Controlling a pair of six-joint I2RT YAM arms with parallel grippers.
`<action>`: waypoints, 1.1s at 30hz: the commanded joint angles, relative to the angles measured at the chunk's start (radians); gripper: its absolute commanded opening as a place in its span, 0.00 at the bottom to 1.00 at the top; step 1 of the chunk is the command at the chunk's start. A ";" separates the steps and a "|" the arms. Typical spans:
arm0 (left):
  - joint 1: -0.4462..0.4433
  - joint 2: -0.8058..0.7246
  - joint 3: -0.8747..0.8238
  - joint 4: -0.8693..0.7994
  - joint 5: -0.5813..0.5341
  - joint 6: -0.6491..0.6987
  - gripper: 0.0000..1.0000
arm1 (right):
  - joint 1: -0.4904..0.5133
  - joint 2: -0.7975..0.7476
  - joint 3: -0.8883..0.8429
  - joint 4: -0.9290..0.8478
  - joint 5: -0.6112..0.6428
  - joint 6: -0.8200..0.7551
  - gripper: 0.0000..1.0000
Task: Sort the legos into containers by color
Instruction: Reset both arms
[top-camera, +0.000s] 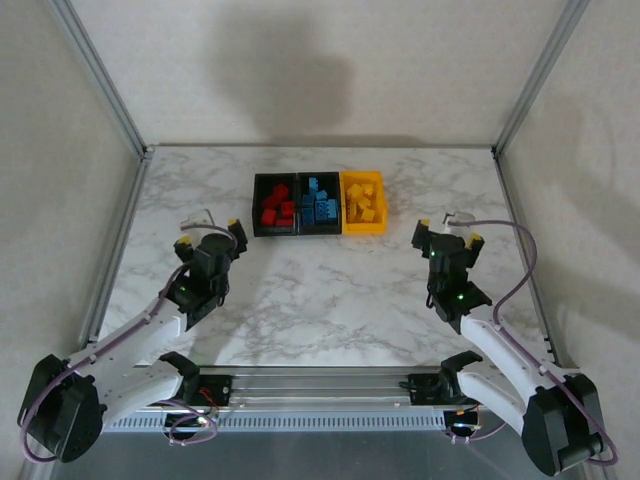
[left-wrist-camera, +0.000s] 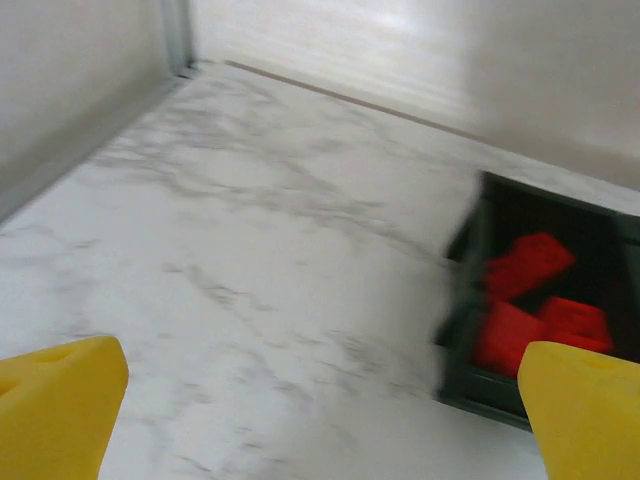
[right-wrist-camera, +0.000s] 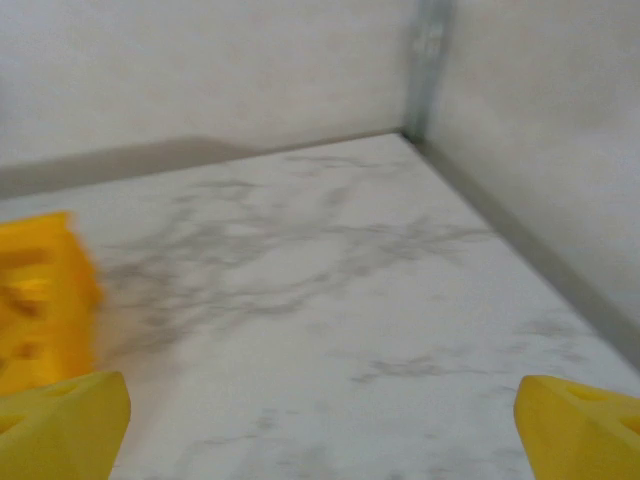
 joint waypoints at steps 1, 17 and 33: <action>0.082 0.043 -0.058 0.215 -0.132 0.088 1.00 | -0.062 0.038 -0.044 0.218 0.159 -0.067 0.99; 0.355 0.469 -0.255 1.038 0.198 0.202 1.00 | -0.122 0.534 -0.255 1.101 -0.114 -0.253 0.99; 0.361 0.537 -0.298 1.179 0.362 0.260 0.99 | -0.311 0.610 -0.225 1.059 -0.448 -0.132 0.99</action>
